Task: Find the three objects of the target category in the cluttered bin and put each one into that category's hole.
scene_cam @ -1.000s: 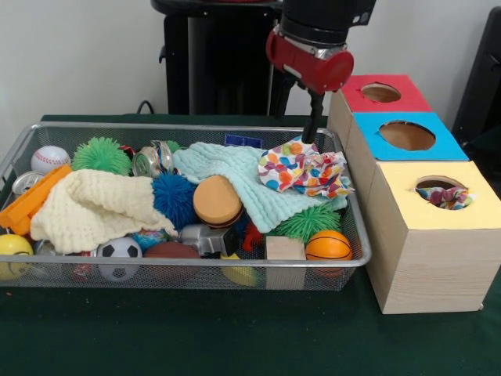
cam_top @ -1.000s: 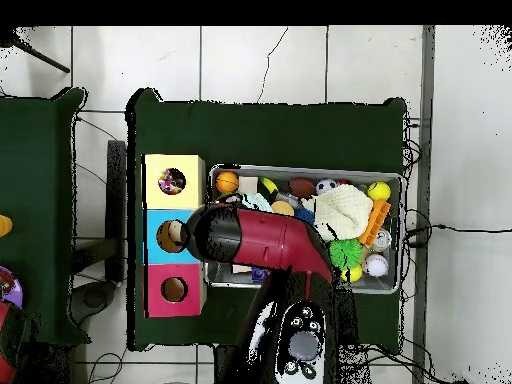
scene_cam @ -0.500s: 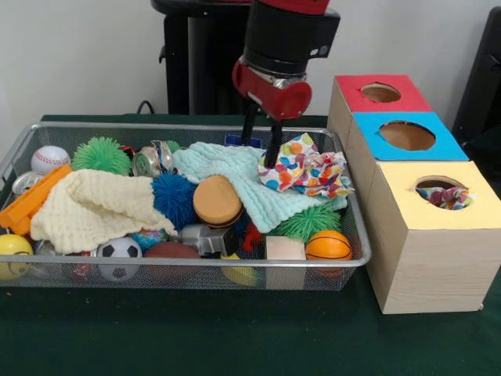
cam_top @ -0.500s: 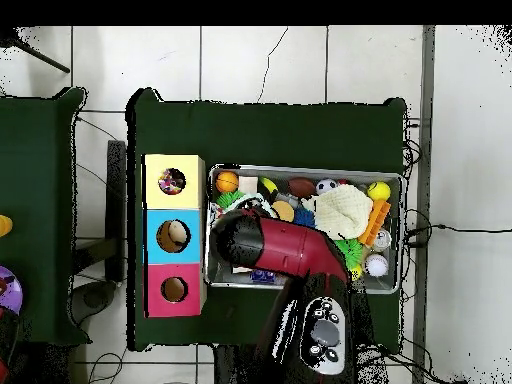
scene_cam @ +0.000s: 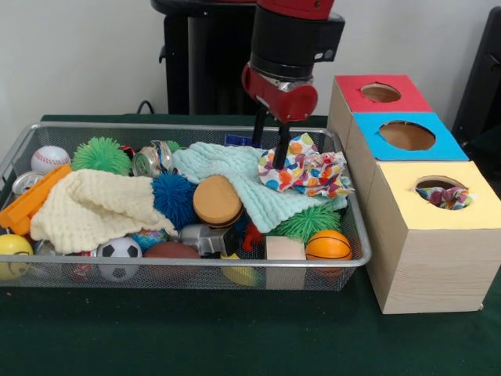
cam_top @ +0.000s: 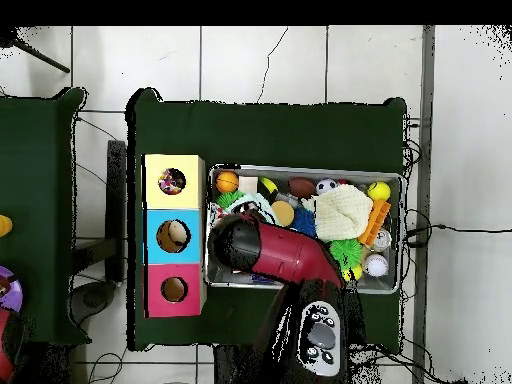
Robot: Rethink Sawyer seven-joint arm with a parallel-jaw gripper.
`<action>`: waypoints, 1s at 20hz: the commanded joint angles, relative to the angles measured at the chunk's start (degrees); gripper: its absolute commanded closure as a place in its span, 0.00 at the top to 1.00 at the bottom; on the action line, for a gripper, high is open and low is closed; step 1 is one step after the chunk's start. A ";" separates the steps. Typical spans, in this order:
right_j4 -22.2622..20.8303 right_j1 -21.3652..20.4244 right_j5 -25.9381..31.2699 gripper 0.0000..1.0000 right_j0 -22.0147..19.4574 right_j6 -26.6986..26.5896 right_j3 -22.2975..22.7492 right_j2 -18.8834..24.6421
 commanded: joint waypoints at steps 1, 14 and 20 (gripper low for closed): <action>5.68 -0.84 8.39 1.00 2.70 11.94 1.81 2.48; 8.87 6.23 -1.84 1.00 4.45 11.79 2.85 0.58; 9.22 9.05 -7.60 1.00 4.33 11.40 3.74 1.52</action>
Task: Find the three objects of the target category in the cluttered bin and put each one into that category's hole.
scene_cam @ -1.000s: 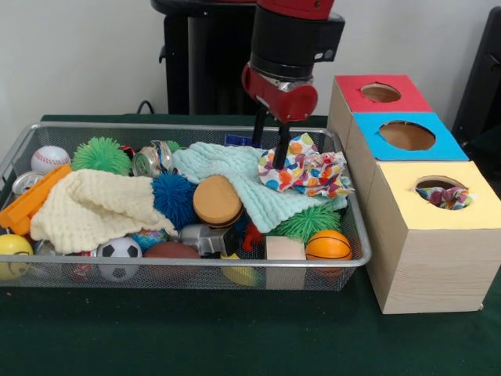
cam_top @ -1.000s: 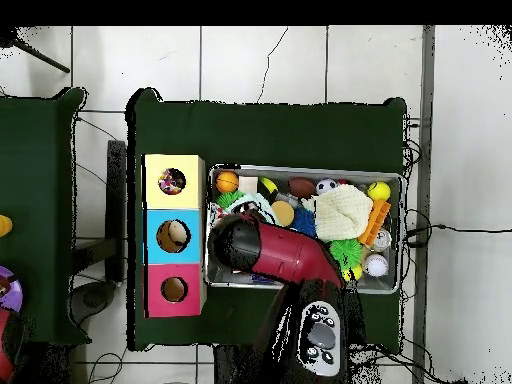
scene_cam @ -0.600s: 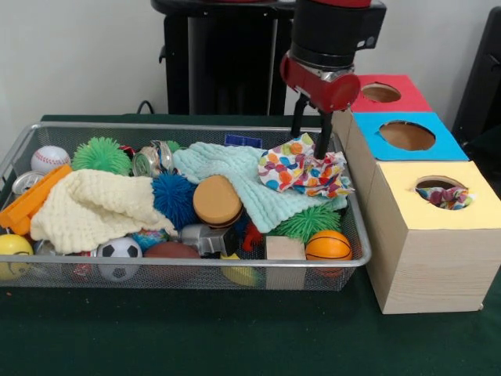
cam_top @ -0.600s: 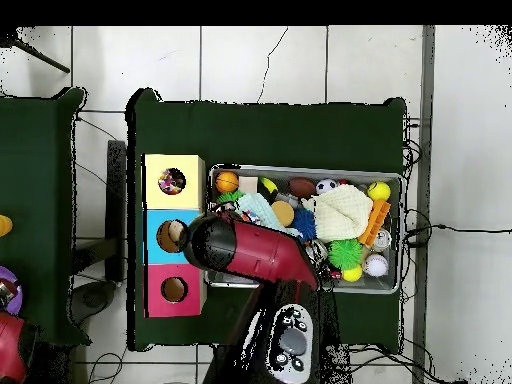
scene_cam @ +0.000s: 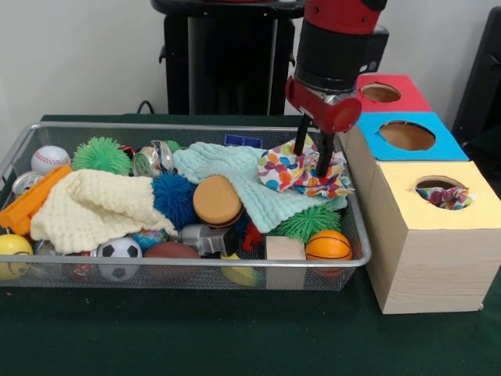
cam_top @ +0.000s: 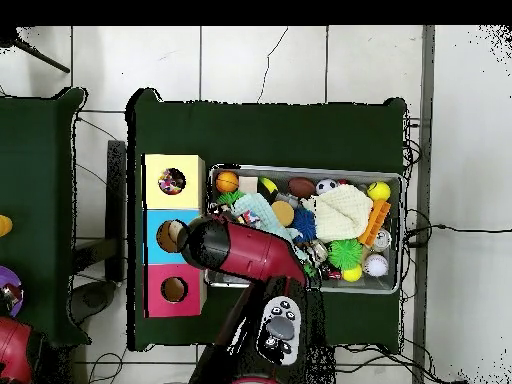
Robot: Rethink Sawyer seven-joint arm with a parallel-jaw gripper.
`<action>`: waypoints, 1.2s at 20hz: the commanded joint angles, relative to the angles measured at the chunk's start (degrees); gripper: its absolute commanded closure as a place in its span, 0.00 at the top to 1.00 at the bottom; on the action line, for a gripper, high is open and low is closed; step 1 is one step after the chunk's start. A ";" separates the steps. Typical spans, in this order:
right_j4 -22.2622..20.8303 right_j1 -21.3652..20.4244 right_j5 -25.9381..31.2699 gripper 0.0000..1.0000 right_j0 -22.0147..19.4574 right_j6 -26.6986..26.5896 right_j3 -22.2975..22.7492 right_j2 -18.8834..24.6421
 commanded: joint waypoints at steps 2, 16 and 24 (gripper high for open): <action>3.23 6.58 -7.64 1.00 -0.92 11.80 3.73 2.83; 4.74 6.95 -4.61 1.00 -2.73 7.95 5.18 4.96; 2.99 6.61 -2.60 0.00 -2.27 5.80 3.58 3.15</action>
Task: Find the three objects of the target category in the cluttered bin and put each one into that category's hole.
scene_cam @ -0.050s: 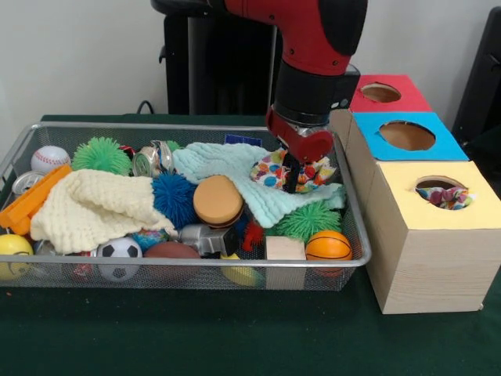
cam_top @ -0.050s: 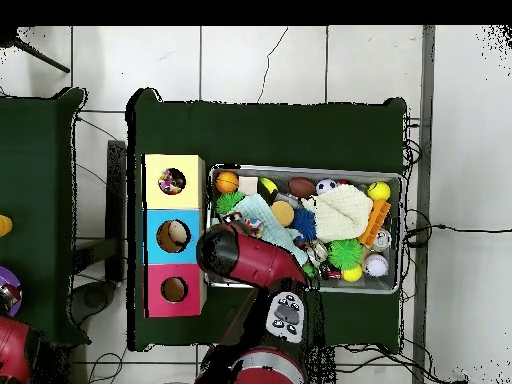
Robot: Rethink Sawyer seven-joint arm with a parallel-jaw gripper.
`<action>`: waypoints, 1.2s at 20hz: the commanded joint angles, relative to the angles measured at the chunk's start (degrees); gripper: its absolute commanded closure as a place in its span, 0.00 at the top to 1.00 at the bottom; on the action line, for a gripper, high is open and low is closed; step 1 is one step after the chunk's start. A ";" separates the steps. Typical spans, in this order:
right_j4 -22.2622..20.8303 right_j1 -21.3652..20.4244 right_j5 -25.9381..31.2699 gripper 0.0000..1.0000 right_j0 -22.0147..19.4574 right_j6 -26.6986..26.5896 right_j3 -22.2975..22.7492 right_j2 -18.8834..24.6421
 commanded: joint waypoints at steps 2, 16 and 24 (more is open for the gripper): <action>0.46 0.84 6.56 0.00 -1.06 5.08 0.52 2.59; -2.47 -9.92 22.21 0.00 -2.75 0.30 -6.94 -1.54; 0.14 -9.97 25.73 0.00 -2.93 4.47 -11.92 0.38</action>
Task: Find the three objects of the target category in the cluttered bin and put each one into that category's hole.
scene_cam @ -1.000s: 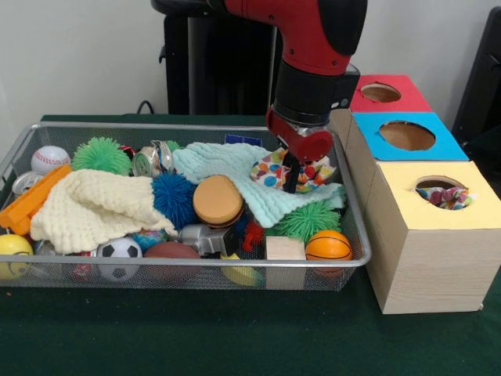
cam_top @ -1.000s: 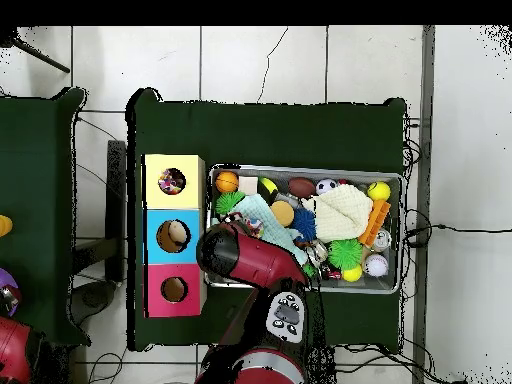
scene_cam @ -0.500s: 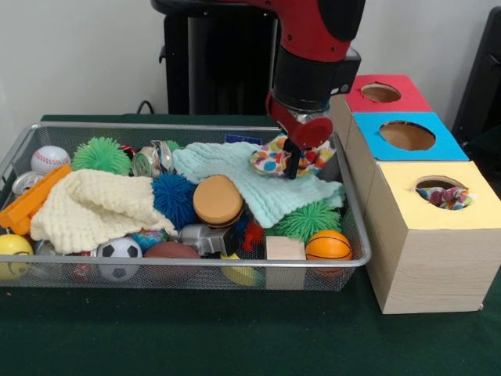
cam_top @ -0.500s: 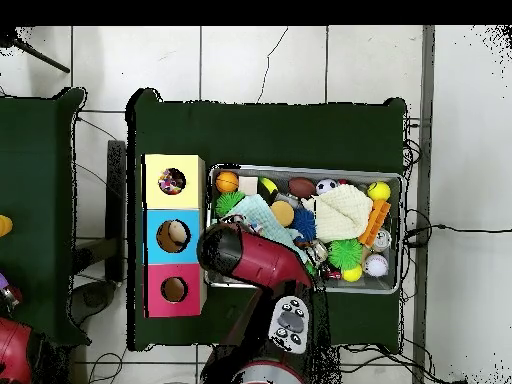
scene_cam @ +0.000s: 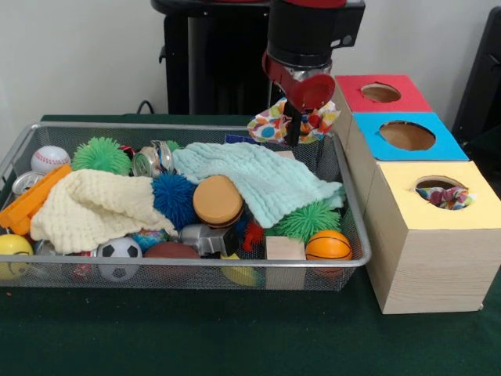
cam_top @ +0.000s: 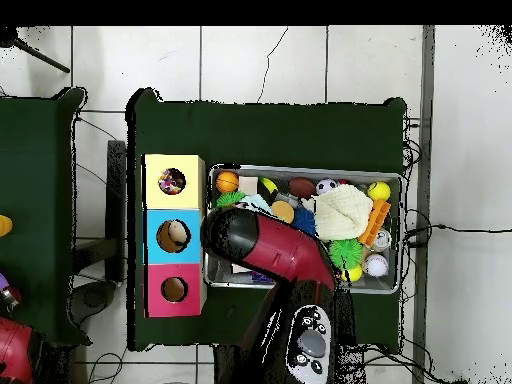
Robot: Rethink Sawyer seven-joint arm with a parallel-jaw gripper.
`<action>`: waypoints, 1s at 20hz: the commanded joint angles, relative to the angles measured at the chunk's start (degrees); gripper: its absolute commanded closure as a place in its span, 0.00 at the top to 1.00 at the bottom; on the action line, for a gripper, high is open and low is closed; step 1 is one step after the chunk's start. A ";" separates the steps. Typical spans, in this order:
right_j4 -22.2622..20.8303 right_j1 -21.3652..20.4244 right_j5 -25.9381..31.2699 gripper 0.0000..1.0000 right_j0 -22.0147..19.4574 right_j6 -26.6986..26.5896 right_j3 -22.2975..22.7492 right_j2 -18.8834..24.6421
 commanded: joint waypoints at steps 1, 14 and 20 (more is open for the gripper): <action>1.11 -0.92 6.16 0.00 -1.40 5.53 -8.27 3.04; 2.68 1.07 15.64 0.00 0.40 11.82 -20.22 1.55; 1.64 3.42 23.15 0.00 2.46 16.02 -28.87 -1.56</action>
